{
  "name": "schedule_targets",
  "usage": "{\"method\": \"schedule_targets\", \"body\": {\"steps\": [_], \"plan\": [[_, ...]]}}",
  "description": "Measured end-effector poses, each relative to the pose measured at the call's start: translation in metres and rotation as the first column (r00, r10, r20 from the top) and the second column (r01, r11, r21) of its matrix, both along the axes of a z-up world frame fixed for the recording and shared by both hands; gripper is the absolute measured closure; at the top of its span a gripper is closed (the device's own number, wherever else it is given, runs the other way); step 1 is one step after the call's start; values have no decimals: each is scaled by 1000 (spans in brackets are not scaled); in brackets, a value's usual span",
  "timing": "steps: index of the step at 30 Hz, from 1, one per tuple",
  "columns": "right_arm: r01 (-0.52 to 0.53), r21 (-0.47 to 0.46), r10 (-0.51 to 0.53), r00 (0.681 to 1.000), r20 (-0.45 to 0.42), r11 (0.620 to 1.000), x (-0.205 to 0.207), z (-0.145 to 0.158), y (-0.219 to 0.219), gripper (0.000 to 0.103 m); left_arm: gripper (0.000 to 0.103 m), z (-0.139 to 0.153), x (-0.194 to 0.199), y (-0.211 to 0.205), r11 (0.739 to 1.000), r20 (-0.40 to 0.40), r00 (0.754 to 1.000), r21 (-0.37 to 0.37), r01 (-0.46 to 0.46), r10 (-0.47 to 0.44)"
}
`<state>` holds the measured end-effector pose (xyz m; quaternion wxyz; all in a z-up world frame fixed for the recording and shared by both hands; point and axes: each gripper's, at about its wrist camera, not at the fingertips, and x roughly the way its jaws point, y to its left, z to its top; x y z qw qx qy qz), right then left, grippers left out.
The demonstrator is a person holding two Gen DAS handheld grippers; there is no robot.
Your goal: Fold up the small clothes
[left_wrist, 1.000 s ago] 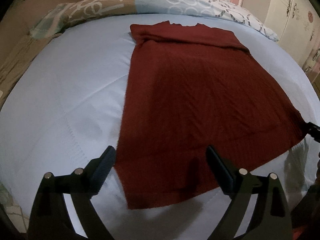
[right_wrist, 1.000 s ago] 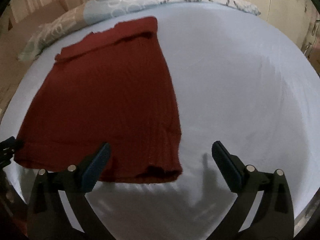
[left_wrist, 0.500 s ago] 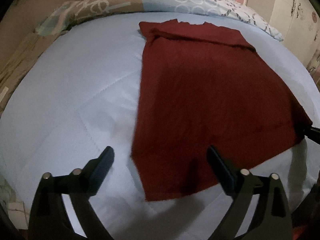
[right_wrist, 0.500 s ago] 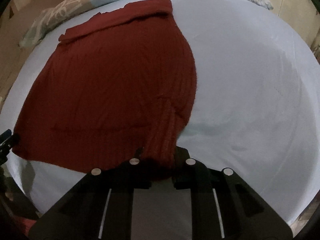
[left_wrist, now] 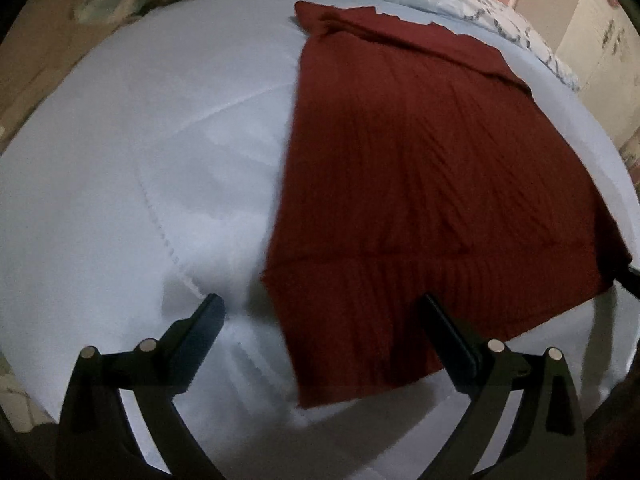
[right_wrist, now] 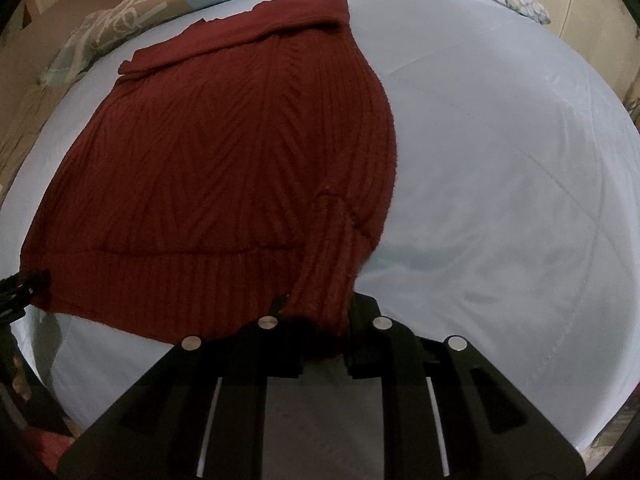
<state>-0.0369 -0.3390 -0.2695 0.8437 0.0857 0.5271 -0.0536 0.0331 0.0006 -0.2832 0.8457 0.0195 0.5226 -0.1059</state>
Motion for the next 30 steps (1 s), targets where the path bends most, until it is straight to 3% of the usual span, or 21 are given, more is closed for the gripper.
{"method": "schedule_targets", "body": {"steps": [8, 10, 13, 17, 22, 27, 30], "plan": [[3, 16, -3, 1000, -9, 1000, 0, -2, -3, 85, 5, 1, 1, 0, 999, -18, 1000, 40, 6, -5], [2, 9, -2, 1000, -12, 1000, 1, -3, -2, 85, 10, 3, 1, -5, 998, -13, 1000, 54, 12, -11], [2, 15, -2, 1000, -13, 1000, 2, -3, -4, 85, 25, 6, -1, -15, 996, -4, 999, 75, 49, -49], [-2, 24, 2, 1000, -7, 1000, 3, -3, -5, 86, 60, 8, -3, -21, 995, -18, 995, 29, 94, -93], [-9, 53, 6, 999, 49, 999, -4, 3, -11, 89, 95, 23, -1, -12, 995, 43, 994, -6, 102, -102], [-25, 66, 17, 993, 120, 998, -6, 23, -17, 90, 95, 38, 11, 2, 996, 82, 994, -59, 74, -69], [-36, 70, 27, 992, 120, 997, -2, 28, -20, 90, 95, 33, 15, 0, 994, 44, 995, -58, 97, -94]]}}
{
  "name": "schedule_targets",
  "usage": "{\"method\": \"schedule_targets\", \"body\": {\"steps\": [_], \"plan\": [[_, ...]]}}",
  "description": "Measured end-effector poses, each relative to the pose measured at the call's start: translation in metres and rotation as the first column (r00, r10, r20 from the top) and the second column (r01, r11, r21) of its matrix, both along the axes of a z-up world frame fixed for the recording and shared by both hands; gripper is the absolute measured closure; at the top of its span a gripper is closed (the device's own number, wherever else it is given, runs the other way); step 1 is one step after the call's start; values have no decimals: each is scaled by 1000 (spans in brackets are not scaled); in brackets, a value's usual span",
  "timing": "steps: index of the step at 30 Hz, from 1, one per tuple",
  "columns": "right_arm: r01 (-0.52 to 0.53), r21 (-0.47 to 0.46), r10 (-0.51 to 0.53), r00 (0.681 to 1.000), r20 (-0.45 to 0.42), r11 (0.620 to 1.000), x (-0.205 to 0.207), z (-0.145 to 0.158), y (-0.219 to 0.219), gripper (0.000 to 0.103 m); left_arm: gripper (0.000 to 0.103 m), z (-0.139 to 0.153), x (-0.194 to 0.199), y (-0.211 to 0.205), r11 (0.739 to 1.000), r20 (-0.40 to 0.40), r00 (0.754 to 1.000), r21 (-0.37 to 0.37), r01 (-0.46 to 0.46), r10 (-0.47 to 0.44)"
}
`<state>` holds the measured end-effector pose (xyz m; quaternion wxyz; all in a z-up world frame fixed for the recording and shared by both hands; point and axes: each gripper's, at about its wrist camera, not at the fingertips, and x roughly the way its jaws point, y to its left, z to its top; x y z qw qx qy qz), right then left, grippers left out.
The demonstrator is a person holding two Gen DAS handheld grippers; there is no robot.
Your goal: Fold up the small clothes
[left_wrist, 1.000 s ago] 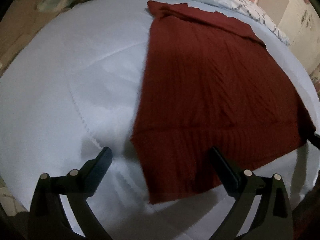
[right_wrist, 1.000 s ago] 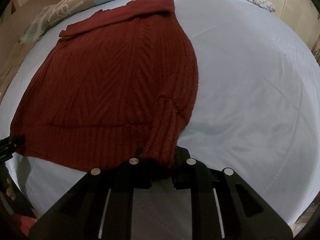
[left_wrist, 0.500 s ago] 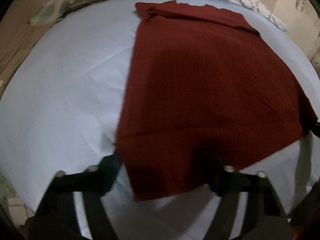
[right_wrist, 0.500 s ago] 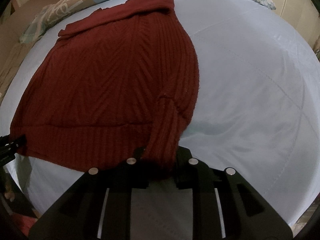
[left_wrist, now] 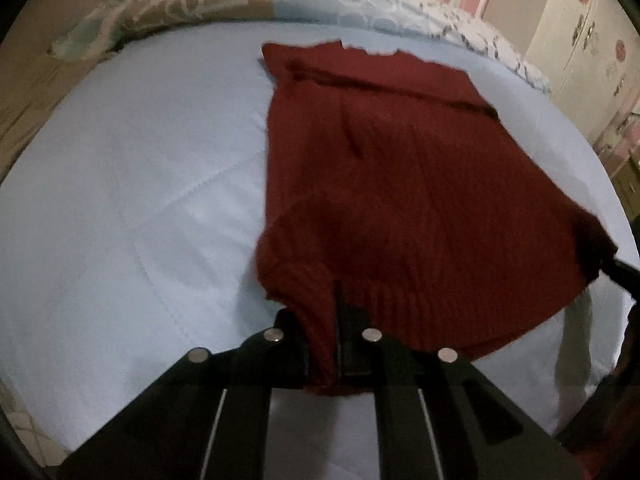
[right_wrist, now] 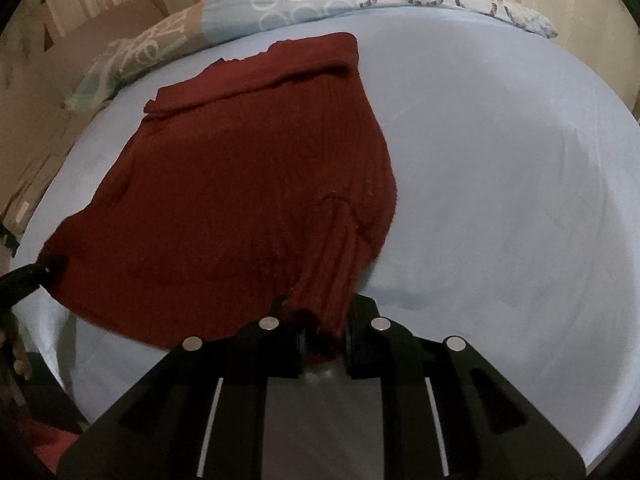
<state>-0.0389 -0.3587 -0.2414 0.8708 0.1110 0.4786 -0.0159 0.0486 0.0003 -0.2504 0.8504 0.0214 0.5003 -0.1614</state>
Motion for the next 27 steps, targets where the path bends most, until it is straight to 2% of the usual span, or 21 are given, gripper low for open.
{"method": "schedule_targets", "body": {"steps": [3, 6, 11, 15, 21, 25, 27], "plan": [[-16, -15, 16, 1000, 0, 1000, 0, 2, 0, 90, 95, -13, -8, 9, 998, -57, 998, -61, 1, -5], [-24, -18, 24, 1000, -7, 1000, 2, 0, 0, 90, 95, -16, -13, 16, 995, -65, 998, -102, -5, -2], [-30, -5, 30, 998, 46, 1000, -1, 14, -1, 90, 95, 7, -11, 15, 992, 26, 999, -125, 30, -27], [-29, 38, 25, 995, 98, 999, 5, 34, -4, 90, 96, 29, -4, 16, 984, 87, 996, -172, 34, -19], [-25, 114, 4, 982, 187, 993, 27, 64, -15, 90, 96, 76, 36, 20, 974, 205, 978, -224, 20, 27], [-12, 192, -36, 969, 245, 981, 61, 84, -34, 90, 95, 99, 81, 14, 974, 264, 963, -226, 16, 45], [-1, 218, -60, 961, 271, 976, 92, 93, -44, 90, 95, 104, 114, 6, 979, 286, 957, -202, 11, 48]]}}
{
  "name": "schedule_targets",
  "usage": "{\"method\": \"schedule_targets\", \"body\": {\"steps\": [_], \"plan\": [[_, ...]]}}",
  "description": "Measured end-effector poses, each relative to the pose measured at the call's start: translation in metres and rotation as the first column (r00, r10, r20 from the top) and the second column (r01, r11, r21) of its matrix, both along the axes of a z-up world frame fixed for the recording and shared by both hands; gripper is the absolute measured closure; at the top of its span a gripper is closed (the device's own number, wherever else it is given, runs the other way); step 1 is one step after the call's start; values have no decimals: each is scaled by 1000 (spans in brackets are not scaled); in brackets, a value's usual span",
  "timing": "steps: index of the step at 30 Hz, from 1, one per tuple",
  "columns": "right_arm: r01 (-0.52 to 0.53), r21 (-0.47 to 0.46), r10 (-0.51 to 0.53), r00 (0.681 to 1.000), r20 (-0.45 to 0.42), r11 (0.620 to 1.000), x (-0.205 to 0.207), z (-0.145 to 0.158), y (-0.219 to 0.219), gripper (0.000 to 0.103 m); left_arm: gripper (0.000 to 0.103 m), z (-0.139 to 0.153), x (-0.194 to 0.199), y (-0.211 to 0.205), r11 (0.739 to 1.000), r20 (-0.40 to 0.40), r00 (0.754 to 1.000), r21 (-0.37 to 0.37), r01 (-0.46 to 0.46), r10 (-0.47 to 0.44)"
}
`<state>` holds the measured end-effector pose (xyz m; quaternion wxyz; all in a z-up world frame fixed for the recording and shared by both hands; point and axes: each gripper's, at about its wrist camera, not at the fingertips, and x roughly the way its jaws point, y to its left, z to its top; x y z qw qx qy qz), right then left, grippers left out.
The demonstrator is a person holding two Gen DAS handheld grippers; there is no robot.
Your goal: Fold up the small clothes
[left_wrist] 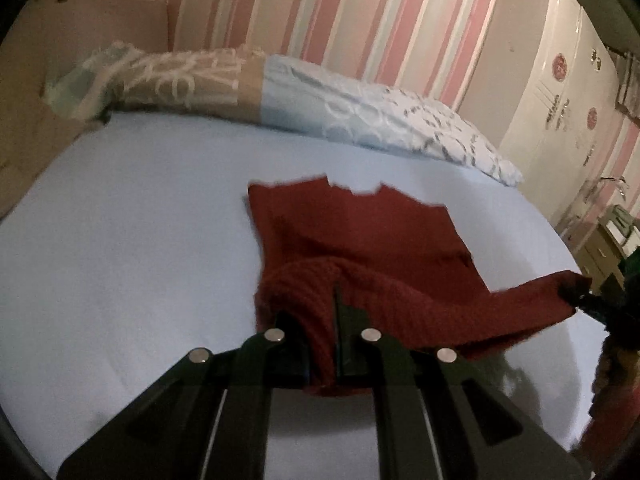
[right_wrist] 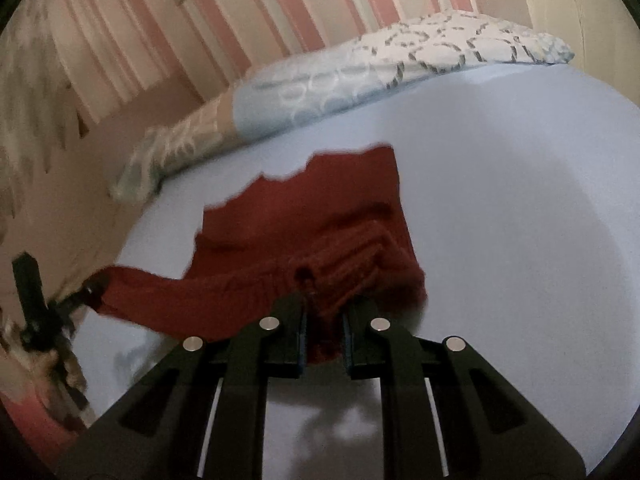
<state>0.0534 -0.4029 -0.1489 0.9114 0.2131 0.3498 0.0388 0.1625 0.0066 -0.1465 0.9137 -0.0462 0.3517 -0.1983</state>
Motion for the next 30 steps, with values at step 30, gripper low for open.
{"method": "schedule_targets", "body": {"steps": [30], "plan": [[-30, -72, 19, 988, -154, 997, 245, -94, -21, 63, 84, -93, 239, -50, 962, -104, 994, 268, 61, -34]]}}
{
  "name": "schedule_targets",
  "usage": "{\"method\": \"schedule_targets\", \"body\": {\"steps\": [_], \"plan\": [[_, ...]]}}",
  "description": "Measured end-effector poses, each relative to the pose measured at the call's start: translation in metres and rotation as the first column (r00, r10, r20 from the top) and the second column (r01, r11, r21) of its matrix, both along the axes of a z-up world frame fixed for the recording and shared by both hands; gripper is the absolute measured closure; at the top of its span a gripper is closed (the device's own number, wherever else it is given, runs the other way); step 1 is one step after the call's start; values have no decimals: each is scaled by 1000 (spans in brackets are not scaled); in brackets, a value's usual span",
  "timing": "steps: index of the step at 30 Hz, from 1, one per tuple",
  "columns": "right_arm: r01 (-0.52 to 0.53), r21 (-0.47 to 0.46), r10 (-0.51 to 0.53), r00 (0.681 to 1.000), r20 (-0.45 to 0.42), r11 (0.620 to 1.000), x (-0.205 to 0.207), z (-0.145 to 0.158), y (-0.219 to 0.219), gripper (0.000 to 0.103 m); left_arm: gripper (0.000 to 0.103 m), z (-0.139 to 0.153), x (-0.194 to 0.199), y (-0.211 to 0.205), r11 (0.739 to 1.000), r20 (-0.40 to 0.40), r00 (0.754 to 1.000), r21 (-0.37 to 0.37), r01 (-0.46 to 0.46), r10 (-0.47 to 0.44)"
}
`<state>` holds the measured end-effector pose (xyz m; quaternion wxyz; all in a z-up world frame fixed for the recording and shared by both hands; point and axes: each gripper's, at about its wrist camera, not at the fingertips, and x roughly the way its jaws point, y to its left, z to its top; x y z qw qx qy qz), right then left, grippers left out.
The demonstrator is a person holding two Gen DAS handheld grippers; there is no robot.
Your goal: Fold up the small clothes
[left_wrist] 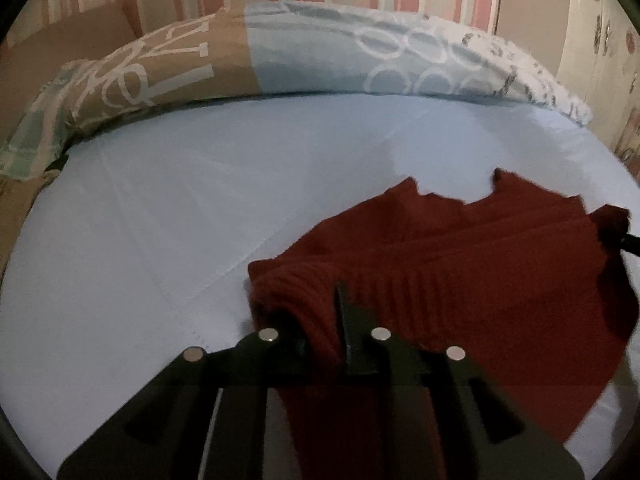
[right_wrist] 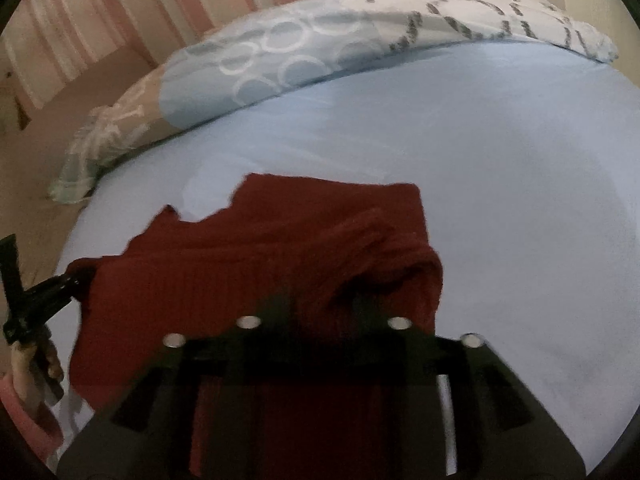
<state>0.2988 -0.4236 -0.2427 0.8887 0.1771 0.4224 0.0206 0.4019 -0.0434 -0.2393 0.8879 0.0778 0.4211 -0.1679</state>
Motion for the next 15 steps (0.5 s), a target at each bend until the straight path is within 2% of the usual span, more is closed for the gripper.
{"method": "schedule_targets", "body": {"steps": [1, 2, 3, 4, 5, 6, 7, 9, 15], "plan": [[-14, 3, 14, 1000, 18, 1000, -5, 5, 1, 48, 81, 7, -7, 6, 1000, 7, 1000, -24, 5, -5], [-26, -1, 26, 998, 50, 1000, -14, 11, 1, 34, 74, 12, -13, 10, 1000, 19, 1000, -30, 5, -5], [-32, -14, 33, 997, 74, 999, -22, 16, 2, 29, 69, 16, -19, 12, 999, 31, 999, -35, 7, -6], [-39, -21, 41, 995, 88, 999, -28, 18, 1, 27, 69, 20, -27, 15, 999, 43, 999, -43, 17, -15], [-49, -34, 52, 994, 95, 998, -34, 21, 1, 27, 61, 23, -35, 16, 999, 54, 998, -40, 25, -23], [-53, -47, 57, 994, 93, 997, -37, 21, 1, 27, 38, 25, -44, 17, 1000, 74, 997, -20, 23, -22], [-56, -60, 61, 994, 91, 997, -41, 21, 1, 27, 30, 28, -54, 17, 1000, 106, 994, 2, 16, -17], [-62, -83, 70, 994, 90, 995, -48, 21, 0, 27, 27, 31, -71, 19, 999, 133, 990, -4, 40, -39], [-114, -142, 126, 989, 76, 983, -51, 19, 9, 31, 24, 17, -77, 17, 998, 75, 996, -17, 58, -57]]}}
